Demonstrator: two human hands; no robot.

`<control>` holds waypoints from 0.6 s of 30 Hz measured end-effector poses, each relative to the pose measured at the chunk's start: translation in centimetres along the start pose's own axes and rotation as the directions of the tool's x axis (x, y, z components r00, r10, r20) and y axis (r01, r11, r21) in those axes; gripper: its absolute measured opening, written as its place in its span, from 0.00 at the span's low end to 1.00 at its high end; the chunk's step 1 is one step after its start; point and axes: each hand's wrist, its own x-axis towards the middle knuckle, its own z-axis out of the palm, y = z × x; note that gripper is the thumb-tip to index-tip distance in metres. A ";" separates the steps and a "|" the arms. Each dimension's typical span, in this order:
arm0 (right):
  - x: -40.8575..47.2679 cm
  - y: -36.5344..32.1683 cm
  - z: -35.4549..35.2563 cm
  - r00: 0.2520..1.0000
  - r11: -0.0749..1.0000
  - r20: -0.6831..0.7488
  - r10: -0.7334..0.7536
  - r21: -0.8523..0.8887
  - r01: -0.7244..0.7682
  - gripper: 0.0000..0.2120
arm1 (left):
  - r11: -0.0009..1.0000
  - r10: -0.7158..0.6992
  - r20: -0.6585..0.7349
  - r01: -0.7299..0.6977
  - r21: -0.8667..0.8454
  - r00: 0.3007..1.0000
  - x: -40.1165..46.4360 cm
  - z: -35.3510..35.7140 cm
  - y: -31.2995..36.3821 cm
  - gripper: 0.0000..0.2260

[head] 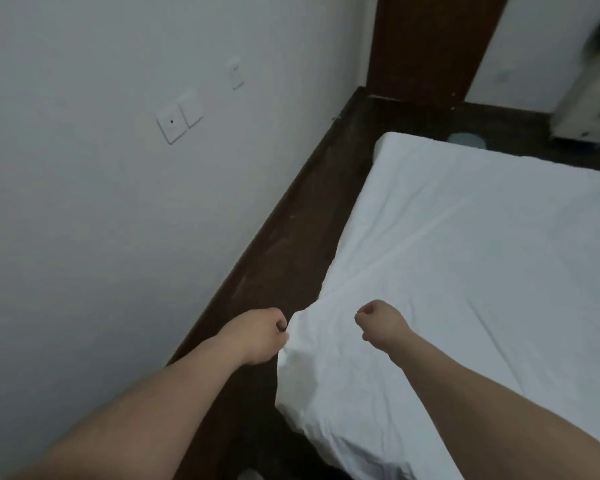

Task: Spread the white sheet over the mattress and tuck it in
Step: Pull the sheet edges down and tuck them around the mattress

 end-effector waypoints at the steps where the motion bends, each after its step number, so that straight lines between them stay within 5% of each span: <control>1: -0.5 -0.6 0.5 0.999 0.999 -0.007 0.042 0.033 -0.041 0.11 | 0.999 0.045 0.030 -0.046 0.023 0.999 0.6 -0.7 -0.8 0.15; 11: -4.3 -1.7 2.5 0.926 0.927 -0.232 0.298 0.303 -0.222 0.13 | 0.873 0.389 0.157 -0.418 0.250 0.908 4.5 -6.9 1.1 0.16; 18: -7.7 0.2 5.5 0.834 0.818 -0.283 0.473 0.492 -0.297 0.11 | 0.720 0.444 0.364 -0.567 0.400 0.819 5.4 -4.2 1.6 0.18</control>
